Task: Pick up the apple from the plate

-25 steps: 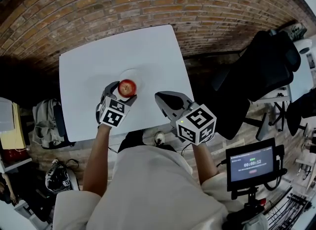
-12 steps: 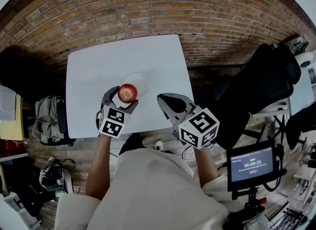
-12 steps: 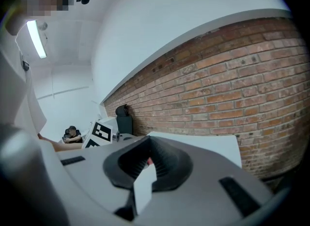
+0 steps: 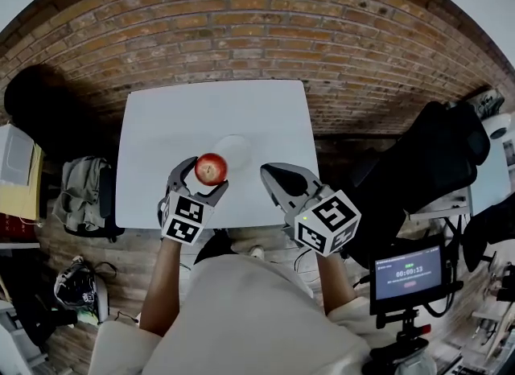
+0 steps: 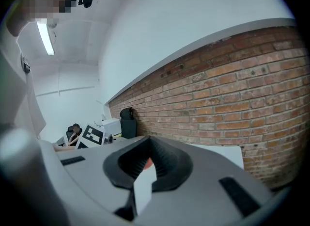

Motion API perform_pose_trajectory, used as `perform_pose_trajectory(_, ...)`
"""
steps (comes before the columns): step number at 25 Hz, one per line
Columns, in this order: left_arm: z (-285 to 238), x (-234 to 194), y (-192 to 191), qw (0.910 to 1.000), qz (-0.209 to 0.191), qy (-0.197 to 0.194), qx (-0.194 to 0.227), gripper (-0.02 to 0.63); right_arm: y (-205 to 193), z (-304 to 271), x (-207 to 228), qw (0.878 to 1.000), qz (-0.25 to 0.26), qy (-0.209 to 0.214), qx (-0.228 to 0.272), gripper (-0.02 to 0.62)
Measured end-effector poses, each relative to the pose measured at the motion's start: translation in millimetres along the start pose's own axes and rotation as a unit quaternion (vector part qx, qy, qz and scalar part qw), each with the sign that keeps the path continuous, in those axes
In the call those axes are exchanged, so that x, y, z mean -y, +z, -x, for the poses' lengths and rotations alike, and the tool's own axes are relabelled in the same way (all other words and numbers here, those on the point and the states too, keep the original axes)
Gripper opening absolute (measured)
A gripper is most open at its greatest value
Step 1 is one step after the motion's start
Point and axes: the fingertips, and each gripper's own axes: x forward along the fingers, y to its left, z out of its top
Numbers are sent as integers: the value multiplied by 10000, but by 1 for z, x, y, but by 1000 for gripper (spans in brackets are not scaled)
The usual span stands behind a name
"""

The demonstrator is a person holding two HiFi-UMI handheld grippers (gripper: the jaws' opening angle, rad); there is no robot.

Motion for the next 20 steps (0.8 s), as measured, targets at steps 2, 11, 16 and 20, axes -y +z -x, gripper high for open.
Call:
perform_pose_trajectory(2,8,-1,4,10000,22,26,83,371,5,0,-2,10000,41,8,39,2)
perform_pose_trajectory(11,41,-6,46,9972,247,72,708,371,30,3,-15,9995,155,129,233,2)
perform_pose_trajectory(16,51,-7,70,9940,274,47,1060,371,38,4,-15,9993,245,107,263,2)
perform_pose_trajectory(20,54,-9,82,9913,261,95,1285,371,42,3,-13,9992,250,95,291,2)
